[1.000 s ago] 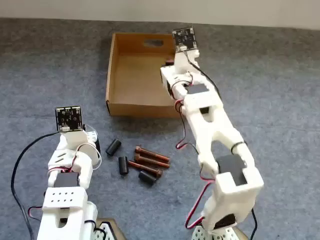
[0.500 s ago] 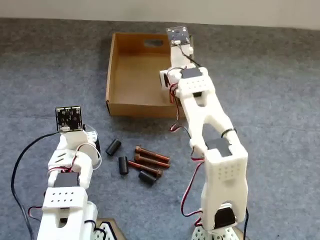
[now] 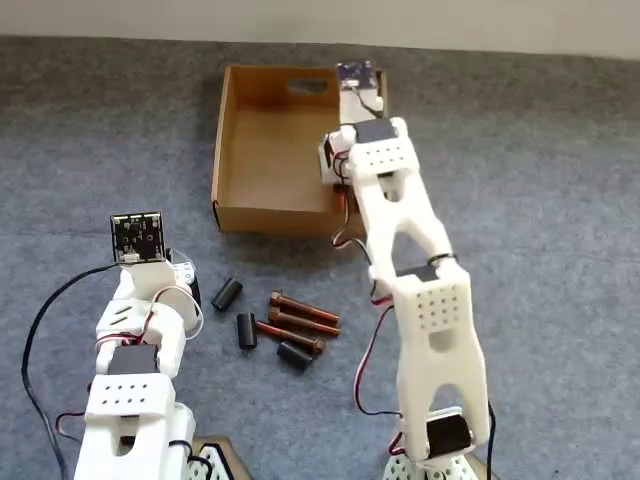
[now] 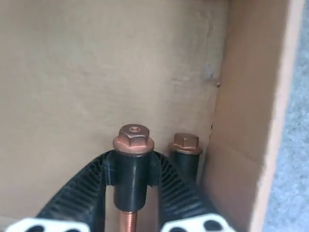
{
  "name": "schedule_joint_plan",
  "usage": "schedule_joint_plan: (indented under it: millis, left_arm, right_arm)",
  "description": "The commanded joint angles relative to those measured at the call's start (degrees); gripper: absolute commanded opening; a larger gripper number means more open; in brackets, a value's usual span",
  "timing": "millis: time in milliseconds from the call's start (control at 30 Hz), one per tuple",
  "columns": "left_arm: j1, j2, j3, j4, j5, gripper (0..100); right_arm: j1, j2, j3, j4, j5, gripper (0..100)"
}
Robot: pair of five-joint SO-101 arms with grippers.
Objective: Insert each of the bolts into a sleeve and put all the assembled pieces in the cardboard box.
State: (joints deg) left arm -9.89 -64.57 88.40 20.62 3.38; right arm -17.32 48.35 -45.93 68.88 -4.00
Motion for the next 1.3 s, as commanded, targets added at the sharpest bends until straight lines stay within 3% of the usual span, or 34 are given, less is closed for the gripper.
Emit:
schedule_joint_plan:
  millis: [0, 433, 567, 1267]
  left_arm:
    - [-0.1, 0.0, -0.4, -1.0, -0.5, 2]
    - [-0.1, 0.0, -0.4, -1.0, -0.5, 2]
    - [-0.1, 0.0, -0.4, -1.0, -0.5, 2]
    - [-0.1, 0.0, -0.4, -1.0, -0.5, 2]
  right_arm:
    - [0.4, 0.7, -7.4, 2.3, 2.0, 0.5]
    - [0.2, 7.0, -15.3, 10.3, 1.5, 0.5]
    - [0.4, 6.7, -15.3, 11.7, -3.2, 0.5]
    - [0.3, 7.1, -14.7, 13.1, -4.0, 0.5]
